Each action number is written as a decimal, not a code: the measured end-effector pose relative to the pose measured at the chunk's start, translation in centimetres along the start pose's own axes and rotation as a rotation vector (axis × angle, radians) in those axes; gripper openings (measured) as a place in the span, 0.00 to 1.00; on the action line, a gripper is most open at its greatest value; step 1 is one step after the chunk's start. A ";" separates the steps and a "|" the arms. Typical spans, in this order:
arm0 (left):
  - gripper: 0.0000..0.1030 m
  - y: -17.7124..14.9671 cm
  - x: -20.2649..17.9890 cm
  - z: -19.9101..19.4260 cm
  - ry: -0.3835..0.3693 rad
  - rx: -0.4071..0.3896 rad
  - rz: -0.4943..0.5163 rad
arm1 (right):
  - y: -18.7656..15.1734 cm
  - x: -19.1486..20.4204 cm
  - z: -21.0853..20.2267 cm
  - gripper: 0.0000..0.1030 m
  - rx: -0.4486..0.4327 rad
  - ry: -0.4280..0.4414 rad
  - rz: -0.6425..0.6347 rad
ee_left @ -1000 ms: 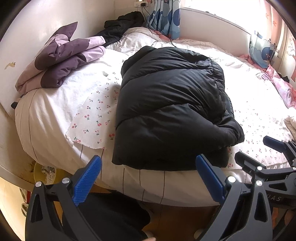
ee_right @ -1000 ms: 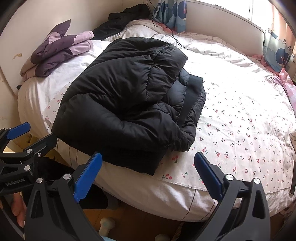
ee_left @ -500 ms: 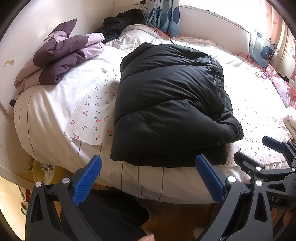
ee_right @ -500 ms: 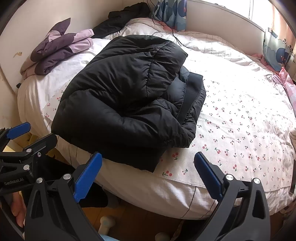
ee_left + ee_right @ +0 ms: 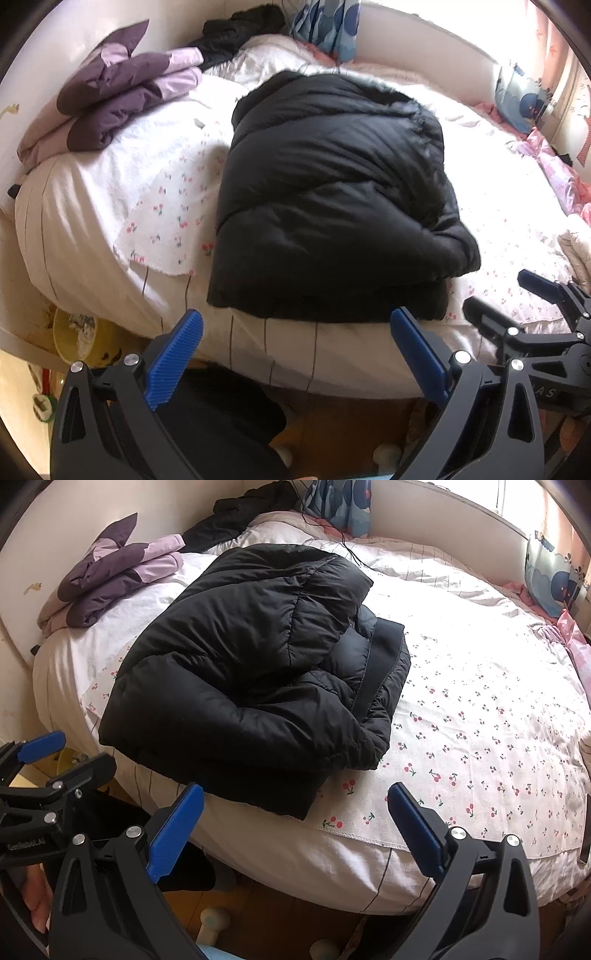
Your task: Fold large clothes
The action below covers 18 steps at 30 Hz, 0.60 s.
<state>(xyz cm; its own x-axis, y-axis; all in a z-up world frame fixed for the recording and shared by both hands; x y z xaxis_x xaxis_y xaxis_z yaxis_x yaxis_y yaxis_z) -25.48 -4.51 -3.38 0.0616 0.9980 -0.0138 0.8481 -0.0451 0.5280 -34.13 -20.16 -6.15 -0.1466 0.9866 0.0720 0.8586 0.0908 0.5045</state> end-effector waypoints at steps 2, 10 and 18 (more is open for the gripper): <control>0.95 -0.1 0.1 0.1 0.000 0.003 -0.003 | -0.1 -0.1 0.1 0.93 0.005 0.001 0.003; 0.95 -0.1 0.2 0.2 0.002 0.031 -0.020 | -0.4 -0.6 0.2 0.93 0.022 -0.010 0.015; 0.95 -0.2 -0.6 0.2 0.025 0.053 0.013 | -0.8 -1.7 0.1 0.93 0.028 -0.017 0.035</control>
<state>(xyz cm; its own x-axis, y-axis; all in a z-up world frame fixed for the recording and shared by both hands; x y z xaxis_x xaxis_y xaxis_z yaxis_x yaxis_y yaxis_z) -25.57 -5.12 -3.60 0.0603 0.9981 0.0140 0.8738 -0.0596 0.4826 -34.51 -21.87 -6.72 -0.1081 0.9914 0.0742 0.8767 0.0599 0.4773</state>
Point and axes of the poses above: each gripper's, at about its wrist camera, not at the fingertips, and z roughly the way its jaws point, x to its left, y to its top, the point moved 5 cm from there along z, roughly the way its jaws point, and after that the axes turned 2 degrees about y, right-handed, at the moved point
